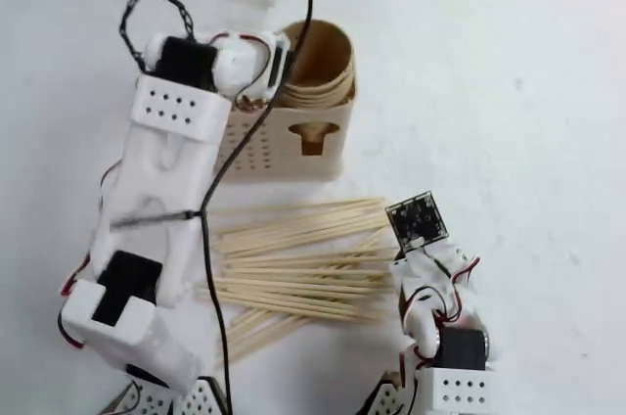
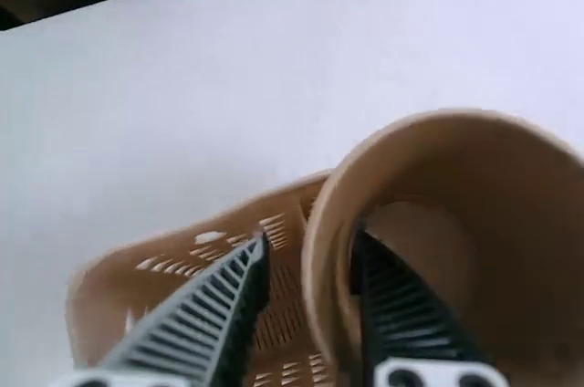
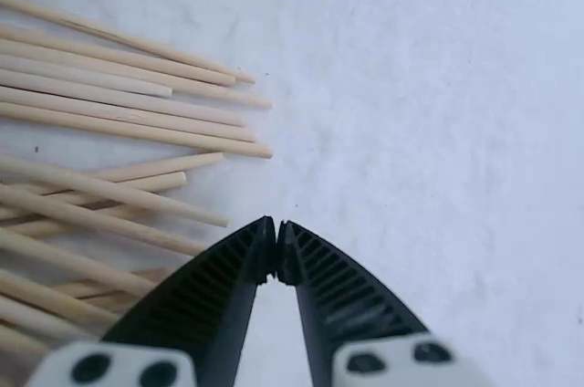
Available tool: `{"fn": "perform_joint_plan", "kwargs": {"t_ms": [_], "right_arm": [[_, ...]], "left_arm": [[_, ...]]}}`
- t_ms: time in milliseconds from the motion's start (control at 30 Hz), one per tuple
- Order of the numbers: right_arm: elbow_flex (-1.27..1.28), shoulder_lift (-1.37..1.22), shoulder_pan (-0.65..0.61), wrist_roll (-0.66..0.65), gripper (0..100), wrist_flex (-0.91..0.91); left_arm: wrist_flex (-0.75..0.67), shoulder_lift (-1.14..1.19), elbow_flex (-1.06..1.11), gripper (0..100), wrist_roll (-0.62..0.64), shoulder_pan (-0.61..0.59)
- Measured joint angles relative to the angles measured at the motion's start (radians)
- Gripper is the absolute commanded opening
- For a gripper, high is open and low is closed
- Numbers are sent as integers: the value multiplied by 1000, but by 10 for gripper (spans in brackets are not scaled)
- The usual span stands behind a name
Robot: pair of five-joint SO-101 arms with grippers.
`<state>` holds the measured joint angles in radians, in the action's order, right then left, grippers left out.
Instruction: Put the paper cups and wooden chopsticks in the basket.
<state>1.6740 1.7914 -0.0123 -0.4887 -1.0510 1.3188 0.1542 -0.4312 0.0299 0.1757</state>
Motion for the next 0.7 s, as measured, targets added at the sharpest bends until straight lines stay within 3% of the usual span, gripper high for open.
{"fn": "perform_joint_plan", "kwargs": {"t_ms": [367, 600, 700], "right_arm": [[0, 0, 0, 0, 18, 0], [0, 0, 0, 0, 18, 0], [0, 0, 0, 0, 18, 0]], "left_arm": [[-203, -20, 221, 162, 2, 0], [-203, -20, 219, 162, 2, 2], [-140, -15, 150, 162, 2, 0]]}}
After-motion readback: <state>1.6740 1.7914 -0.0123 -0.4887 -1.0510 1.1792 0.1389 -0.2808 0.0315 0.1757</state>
